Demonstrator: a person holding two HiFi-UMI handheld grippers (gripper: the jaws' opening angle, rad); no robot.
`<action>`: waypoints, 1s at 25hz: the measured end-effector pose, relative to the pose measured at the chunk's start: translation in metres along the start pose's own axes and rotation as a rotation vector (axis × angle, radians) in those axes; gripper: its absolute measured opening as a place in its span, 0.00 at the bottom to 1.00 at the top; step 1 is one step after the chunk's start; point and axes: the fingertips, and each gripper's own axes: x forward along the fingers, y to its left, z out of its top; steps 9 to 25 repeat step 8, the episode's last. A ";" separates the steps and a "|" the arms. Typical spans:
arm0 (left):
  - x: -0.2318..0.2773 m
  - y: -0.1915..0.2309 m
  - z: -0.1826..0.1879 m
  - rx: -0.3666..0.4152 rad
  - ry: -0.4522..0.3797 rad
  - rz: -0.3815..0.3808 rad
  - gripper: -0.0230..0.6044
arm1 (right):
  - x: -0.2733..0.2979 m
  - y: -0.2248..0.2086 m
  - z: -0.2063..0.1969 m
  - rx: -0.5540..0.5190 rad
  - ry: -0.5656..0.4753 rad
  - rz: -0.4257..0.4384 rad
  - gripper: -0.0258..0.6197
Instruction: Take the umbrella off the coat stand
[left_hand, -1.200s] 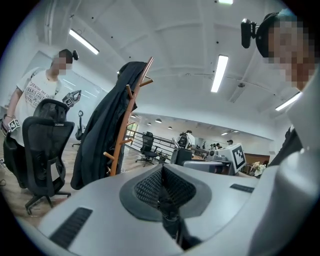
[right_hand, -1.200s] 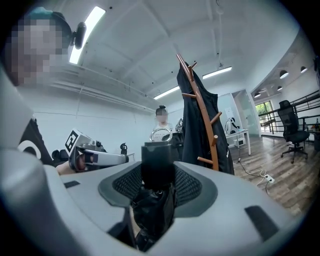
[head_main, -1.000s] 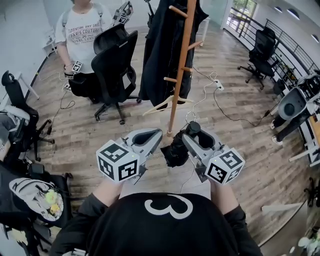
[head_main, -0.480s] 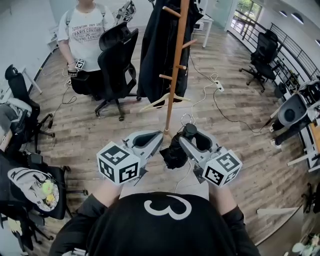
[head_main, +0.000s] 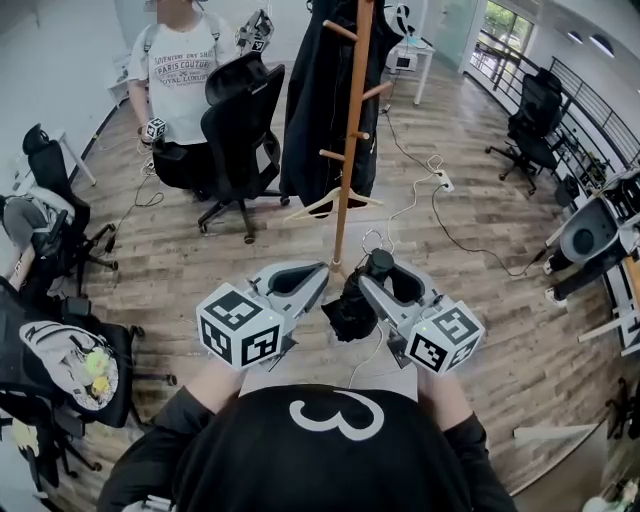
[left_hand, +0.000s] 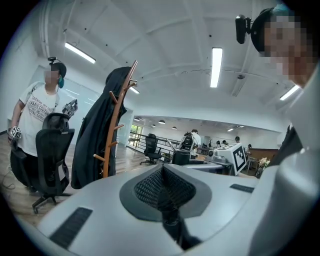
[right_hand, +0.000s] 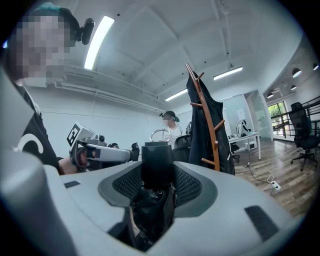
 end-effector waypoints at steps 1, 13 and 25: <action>0.000 -0.003 0.001 0.004 -0.001 0.002 0.06 | -0.002 0.001 0.000 0.000 -0.001 0.003 0.36; -0.003 -0.019 0.000 0.014 -0.002 0.010 0.06 | -0.014 0.008 0.000 -0.007 -0.004 0.024 0.36; -0.003 -0.019 0.000 0.014 -0.002 0.010 0.06 | -0.014 0.008 0.000 -0.007 -0.004 0.024 0.36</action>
